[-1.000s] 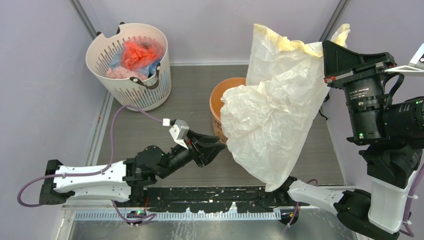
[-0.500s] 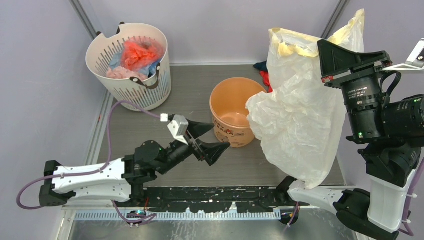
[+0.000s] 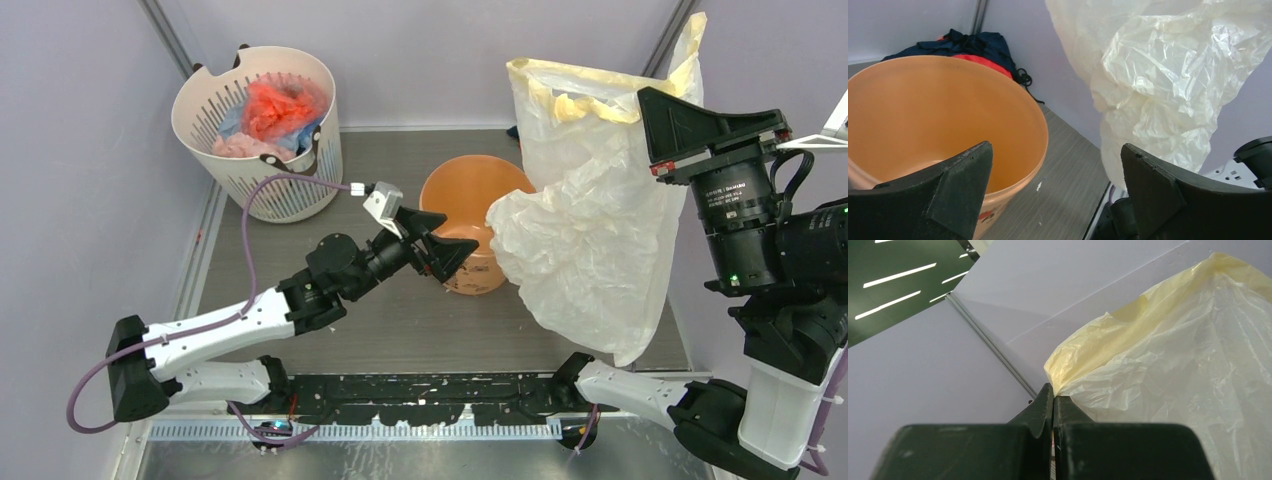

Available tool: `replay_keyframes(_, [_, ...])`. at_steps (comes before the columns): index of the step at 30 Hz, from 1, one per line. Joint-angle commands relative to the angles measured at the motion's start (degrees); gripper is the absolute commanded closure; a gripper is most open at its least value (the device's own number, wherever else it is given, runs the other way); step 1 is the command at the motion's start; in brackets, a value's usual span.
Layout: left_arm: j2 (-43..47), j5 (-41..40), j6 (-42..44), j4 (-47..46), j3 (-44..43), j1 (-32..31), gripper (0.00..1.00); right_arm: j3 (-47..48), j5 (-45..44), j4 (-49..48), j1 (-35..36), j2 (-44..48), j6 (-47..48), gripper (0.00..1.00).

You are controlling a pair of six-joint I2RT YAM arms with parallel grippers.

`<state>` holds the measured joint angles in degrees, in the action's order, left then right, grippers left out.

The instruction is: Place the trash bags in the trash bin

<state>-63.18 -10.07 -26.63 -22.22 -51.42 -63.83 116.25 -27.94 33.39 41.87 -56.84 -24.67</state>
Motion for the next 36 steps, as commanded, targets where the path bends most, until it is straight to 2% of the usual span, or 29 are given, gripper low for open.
replay_keyframes(1, [-1.46,7.0,-1.66,-7.82,-4.13,0.65,0.0,1.64,1.84,0.27,-0.12,0.23,-1.17,0.99])
replay_keyframes(13, [-0.29,14.12,-2.13,-12.43,-2.82,0.64,0.0,1.61,4.33,1.15,-0.08,-0.12,-2.11,0.99])
replay_keyframes(25, [-8.17,17.44,-2.51,-15.85,-7.82,0.66,0.01,0.41,7.8,1.6,-0.1,0.81,-4.67,0.99])
replay_keyframes(27, [-9.01,19.11,-2.65,-15.8,-9.0,0.66,0.23,0.03,7.61,1.85,-0.12,1.16,-4.7,0.99])
replay_keyframes(29, [-9.39,21.11,-2.76,-14.28,-10.1,0.73,0.55,0.11,7.12,2.1,-0.06,1.44,-4.34,0.99])
replay_keyframes(31, [-9.26,22.23,-3.16,-13.21,-10.1,0.73,0.74,0.6,6.55,2.52,-0.09,1.7,-3.71,0.99])
replay_keyframes(32, [-8.86,22.29,-3.48,-12.9,-9.71,0.78,0.77,0.83,6.31,2.63,-0.07,1.85,-3.46,0.99])
replay_keyframes(36, [-6.25,20.97,-4.25,-12.63,-6.04,0.79,0.79,2.09,4.75,3.45,-0.09,2.35,-1.95,0.99])
